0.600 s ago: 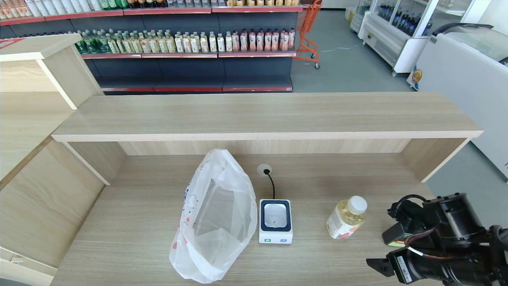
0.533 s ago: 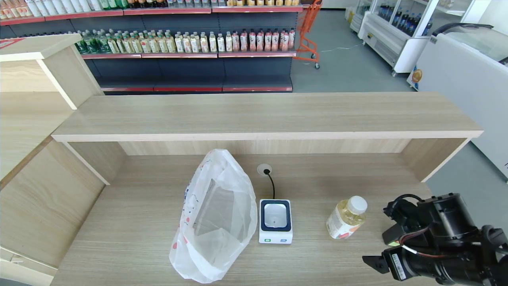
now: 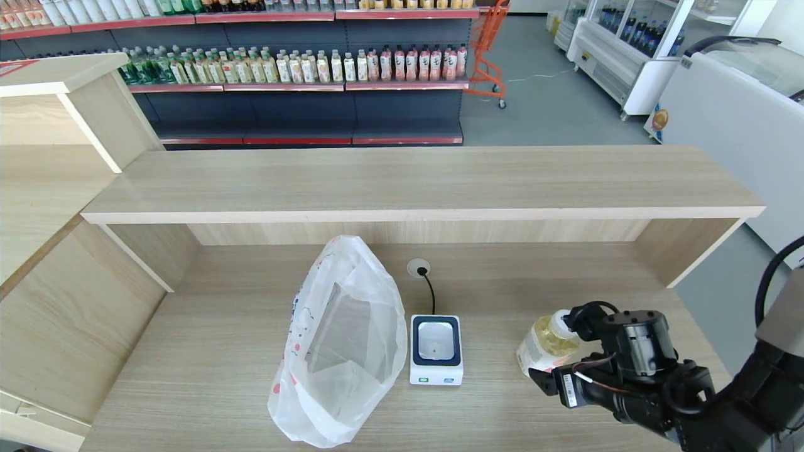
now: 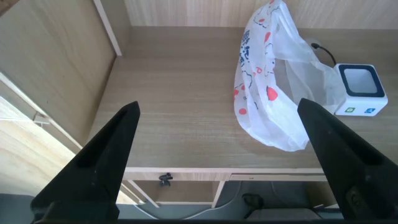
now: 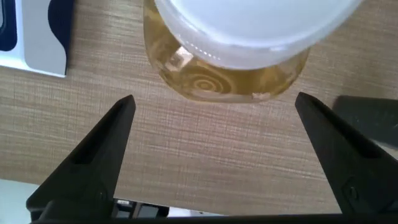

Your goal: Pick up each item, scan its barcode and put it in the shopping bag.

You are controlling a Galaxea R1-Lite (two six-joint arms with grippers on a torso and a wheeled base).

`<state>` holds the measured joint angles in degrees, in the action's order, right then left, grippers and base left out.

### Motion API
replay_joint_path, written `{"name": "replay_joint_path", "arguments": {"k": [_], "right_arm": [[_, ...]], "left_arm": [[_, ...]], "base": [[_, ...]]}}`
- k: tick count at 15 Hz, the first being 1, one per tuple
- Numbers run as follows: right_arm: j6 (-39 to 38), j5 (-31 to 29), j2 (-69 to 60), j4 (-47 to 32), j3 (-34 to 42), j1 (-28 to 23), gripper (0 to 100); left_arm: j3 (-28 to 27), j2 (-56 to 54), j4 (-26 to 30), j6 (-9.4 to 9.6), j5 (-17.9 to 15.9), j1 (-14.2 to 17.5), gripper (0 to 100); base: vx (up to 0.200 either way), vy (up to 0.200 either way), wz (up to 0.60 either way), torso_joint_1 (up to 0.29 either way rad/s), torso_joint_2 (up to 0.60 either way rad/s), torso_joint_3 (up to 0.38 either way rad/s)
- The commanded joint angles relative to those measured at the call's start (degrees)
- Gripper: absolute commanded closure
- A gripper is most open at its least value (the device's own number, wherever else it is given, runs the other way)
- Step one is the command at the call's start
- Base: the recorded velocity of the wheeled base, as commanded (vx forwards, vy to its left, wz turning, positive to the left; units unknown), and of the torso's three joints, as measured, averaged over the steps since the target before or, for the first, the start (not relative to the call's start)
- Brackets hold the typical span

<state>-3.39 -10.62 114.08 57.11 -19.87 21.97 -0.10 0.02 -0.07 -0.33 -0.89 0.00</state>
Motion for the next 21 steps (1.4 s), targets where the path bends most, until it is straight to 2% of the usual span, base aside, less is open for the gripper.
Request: {"name": "replay_joint_path", "arguments": {"k": [1,5,10,21], "right_arm": [[0.05,-1.51,6.15,4.67,0.01,2.29,0],[1.89,-2.13,10.99,14.08,-0.08,4.31,0],[11.21,-4.41,17.32,26.91,-0.96,4.22,0],[12.09,-4.32,19.51,31.04,-5.18,4.58,0]], "left_arm": [[0.01,-0.02,-0.01,-0.02,0.01,0.0,0],[0.01,-0.02,-0.01,-0.02,0.01,0.0,0],[0.01,-0.02,-0.01,-0.02,0.01,0.0,0],[0.01,-0.02,-0.01,-0.02,0.01,0.0,0]], "base": [[0.0,0.0,0.0,0.0,0.0,0.0],[0.0,0.0,0.0,0.0,0.0,0.0],[0.0,0.0,0.0,0.0,0.0,0.0],[0.0,0.0,0.0,0.0,0.0,0.0]]}}
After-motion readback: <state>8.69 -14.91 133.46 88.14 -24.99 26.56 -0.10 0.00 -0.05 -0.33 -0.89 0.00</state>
